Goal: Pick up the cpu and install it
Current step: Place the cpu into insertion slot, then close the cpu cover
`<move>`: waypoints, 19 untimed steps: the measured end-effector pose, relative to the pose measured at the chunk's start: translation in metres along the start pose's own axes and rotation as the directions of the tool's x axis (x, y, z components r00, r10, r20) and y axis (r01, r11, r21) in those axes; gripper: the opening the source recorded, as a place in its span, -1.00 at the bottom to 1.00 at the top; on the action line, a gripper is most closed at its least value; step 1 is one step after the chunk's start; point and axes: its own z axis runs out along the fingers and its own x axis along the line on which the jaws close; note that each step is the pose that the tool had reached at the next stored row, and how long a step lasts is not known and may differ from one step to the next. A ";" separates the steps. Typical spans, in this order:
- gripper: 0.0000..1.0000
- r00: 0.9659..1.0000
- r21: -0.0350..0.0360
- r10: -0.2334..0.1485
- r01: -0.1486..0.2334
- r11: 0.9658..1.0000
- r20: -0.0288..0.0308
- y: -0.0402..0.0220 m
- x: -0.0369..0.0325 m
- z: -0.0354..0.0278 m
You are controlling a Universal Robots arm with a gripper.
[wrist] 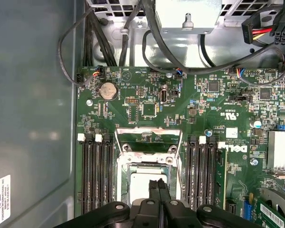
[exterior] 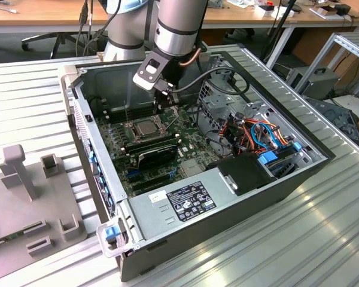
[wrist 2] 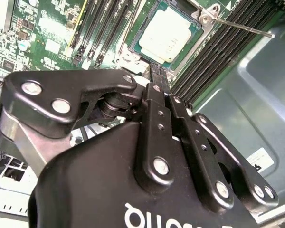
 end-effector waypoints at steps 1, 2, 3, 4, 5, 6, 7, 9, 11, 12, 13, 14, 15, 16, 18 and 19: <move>-0.79 1.000 0.000 0.000 0.000 1.000 0.000 0.0000 0.0000 -0.0002; -0.79 1.000 0.000 0.000 0.000 1.000 0.000 0.0000 0.0000 -0.0002; -0.79 1.000 0.000 0.000 0.000 1.000 0.000 0.0000 0.0000 -0.0002; -0.79 1.000 0.000 0.000 0.000 1.000 0.000 0.0000 0.0000 -0.0002; -0.79 1.000 0.000 0.000 0.000 1.000 0.000 0.0000 0.0000 -0.0003; -0.79 1.000 0.000 0.000 0.000 1.000 0.000 0.0000 0.0000 -0.0003; -0.79 1.000 0.000 -0.001 0.001 1.000 0.000 0.0000 0.0000 -0.0003; -0.79 1.000 0.001 -0.018 0.018 1.000 0.000 0.0000 0.0000 -0.0003; -0.79 0.999 0.002 -0.036 0.036 0.999 0.000 0.0000 -0.0001 -0.0004; -0.79 0.999 0.002 -0.044 0.044 0.999 0.000 0.0000 0.0000 -0.0004; -0.79 0.999 0.002 -0.053 0.053 0.999 0.000 0.0000 0.0000 -0.0003; -0.79 0.998 0.003 -0.065 0.065 0.998 0.000 0.0000 0.0000 -0.0003; -0.79 0.997 0.003 -0.078 0.078 0.997 0.000 0.0000 0.0000 -0.0003; -0.79 0.996 0.004 -0.086 0.086 0.996 0.000 0.0000 0.0000 -0.0003; -0.79 0.993 0.005 -0.116 0.116 0.993 0.000 0.0000 0.0000 -0.0003; -0.79 0.992 0.005 -0.129 0.129 0.992 0.000 0.0000 0.0000 -0.0003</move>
